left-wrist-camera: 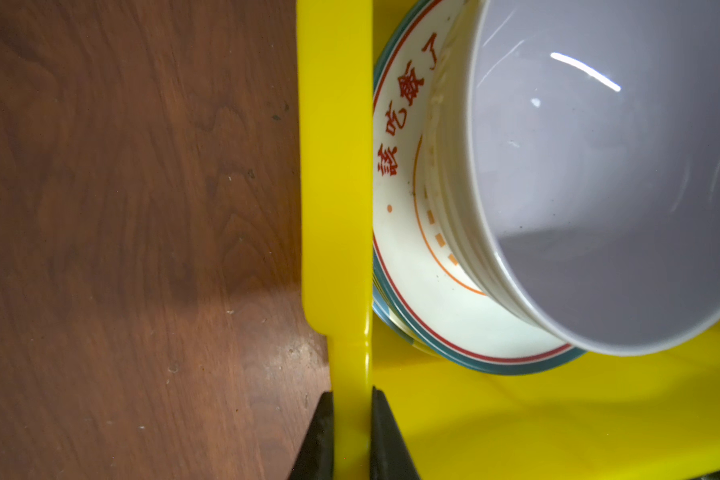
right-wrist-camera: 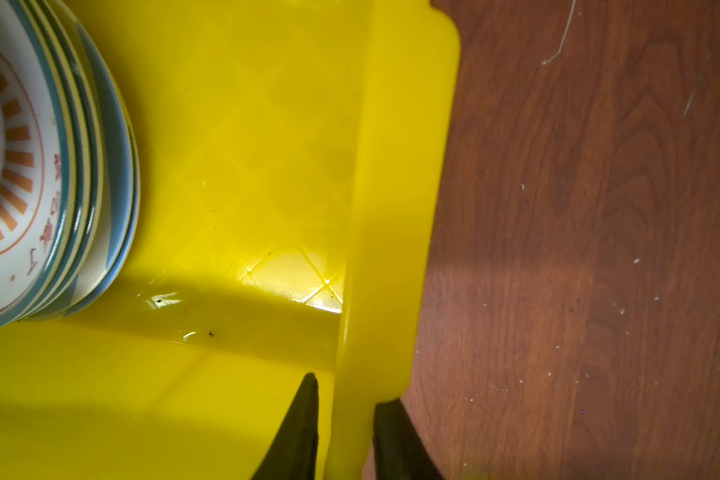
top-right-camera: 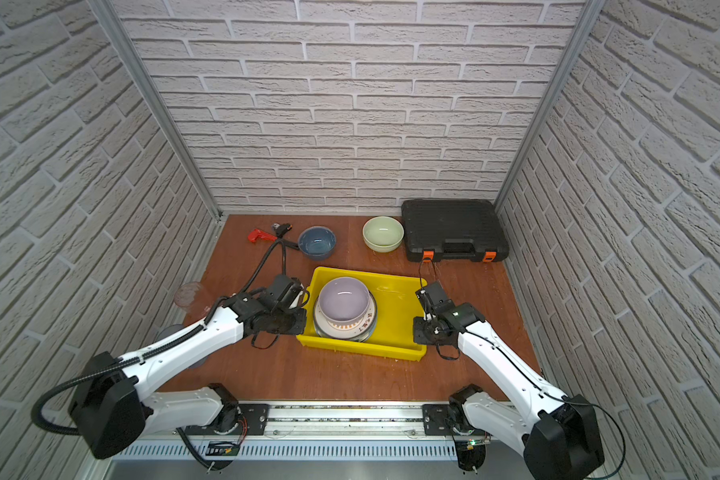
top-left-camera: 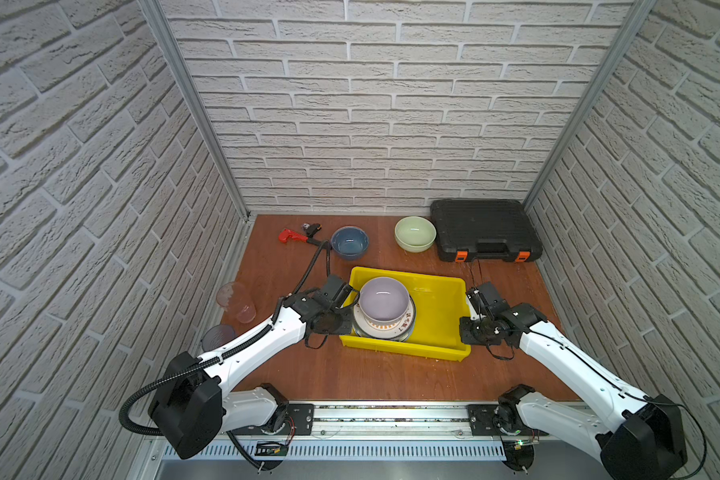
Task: Place the mixed dishes into the plastic bin
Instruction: 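Grip opposite bin walls with both grippers and shift the bin nearer, then move the right gripper toward the green bowl while the left withdraws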
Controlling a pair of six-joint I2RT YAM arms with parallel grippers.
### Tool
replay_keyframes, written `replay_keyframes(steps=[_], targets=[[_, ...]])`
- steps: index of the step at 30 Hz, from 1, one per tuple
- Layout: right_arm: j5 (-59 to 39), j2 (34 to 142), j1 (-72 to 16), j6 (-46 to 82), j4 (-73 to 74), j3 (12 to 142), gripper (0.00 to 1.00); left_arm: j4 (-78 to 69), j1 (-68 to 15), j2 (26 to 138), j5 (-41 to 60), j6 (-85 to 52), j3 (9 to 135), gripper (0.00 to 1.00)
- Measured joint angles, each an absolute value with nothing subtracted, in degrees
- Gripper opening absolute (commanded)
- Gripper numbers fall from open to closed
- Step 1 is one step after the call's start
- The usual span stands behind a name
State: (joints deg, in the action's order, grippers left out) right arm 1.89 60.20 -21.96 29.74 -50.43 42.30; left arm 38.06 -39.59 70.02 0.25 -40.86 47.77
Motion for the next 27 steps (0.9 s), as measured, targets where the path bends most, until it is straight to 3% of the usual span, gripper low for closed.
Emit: replay_keyframes(steps=[5, 16, 20, 27], targets=[[3.20, 59.83, -24.14, 33.41, -50.24, 42.09, 0.12, 39.86, -42.00, 66.13, -1.34, -44.18, 45.39, 0.06], [4.29, 58.15, -31.27, 37.28, -50.94, 41.19, 0.13, 46.89, -48.27, 57.14, -5.28, -53.43, 41.34, 0.10], [3.97, 58.15, -31.79, 36.84, -51.31, 41.25, 0.32, 48.82, -48.58, 55.33, -5.32, -54.24, 40.80, 0.34], [8.38, 60.64, -31.86, 34.17, -55.75, 47.44, 0.53, 54.37, -48.56, 54.08, -7.33, -53.67, 43.75, 0.44]])
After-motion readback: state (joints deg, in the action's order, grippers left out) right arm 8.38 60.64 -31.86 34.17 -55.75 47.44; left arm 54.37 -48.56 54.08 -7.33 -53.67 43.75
